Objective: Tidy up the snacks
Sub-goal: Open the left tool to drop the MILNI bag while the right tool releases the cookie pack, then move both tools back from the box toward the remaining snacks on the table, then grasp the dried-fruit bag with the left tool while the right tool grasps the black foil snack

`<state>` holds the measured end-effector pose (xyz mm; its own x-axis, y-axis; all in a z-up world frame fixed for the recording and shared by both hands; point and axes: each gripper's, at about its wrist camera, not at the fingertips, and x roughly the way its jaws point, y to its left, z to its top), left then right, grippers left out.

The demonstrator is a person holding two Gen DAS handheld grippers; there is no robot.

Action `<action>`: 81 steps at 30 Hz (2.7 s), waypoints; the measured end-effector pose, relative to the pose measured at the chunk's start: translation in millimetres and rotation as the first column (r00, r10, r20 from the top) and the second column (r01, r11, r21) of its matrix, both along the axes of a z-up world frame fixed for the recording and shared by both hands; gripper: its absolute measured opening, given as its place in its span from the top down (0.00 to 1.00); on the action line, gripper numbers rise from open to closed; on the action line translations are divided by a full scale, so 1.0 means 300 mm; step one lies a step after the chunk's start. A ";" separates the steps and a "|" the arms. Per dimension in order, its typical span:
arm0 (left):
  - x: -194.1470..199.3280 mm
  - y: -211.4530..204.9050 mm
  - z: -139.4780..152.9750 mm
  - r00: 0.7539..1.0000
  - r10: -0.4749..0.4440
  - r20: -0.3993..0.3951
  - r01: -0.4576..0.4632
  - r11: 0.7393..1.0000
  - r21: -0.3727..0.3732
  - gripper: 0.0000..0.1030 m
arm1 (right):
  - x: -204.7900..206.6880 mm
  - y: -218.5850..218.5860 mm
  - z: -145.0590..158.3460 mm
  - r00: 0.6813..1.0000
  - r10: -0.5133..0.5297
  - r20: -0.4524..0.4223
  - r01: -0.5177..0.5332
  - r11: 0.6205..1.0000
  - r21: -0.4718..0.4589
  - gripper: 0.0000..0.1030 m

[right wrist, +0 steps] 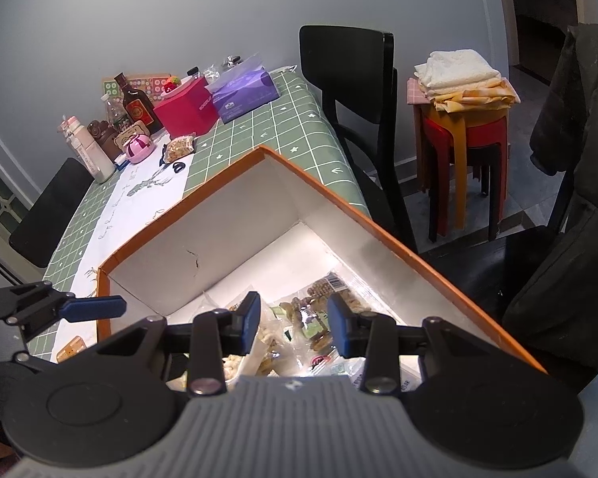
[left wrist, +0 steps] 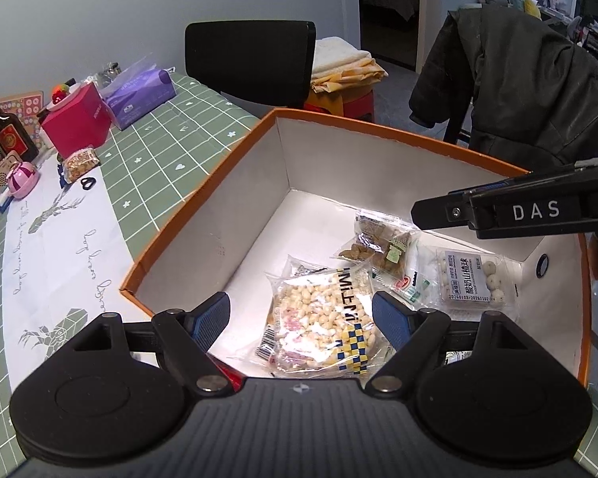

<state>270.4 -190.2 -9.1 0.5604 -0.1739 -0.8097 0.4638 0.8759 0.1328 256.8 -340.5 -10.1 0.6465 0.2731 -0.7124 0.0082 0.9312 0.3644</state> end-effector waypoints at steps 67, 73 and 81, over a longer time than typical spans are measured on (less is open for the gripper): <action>-0.206 0.650 -0.190 0.844 0.519 -0.137 -0.536 0.826 -0.173 0.21 | -0.221 0.647 0.061 0.840 0.535 0.086 -0.495 0.822 -0.280 0.63; -0.262 0.705 -0.180 0.877 0.462 -0.132 -0.479 0.865 -0.152 0.30 | -0.247 0.707 0.022 0.795 0.606 0.032 -0.560 0.753 -0.346 0.62; -0.368 0.775 -0.178 0.914 0.381 -0.139 -0.399 0.907 -0.134 0.31 | -0.242 0.777 -0.068 0.778 0.624 -0.068 -0.592 0.692 -0.413 0.59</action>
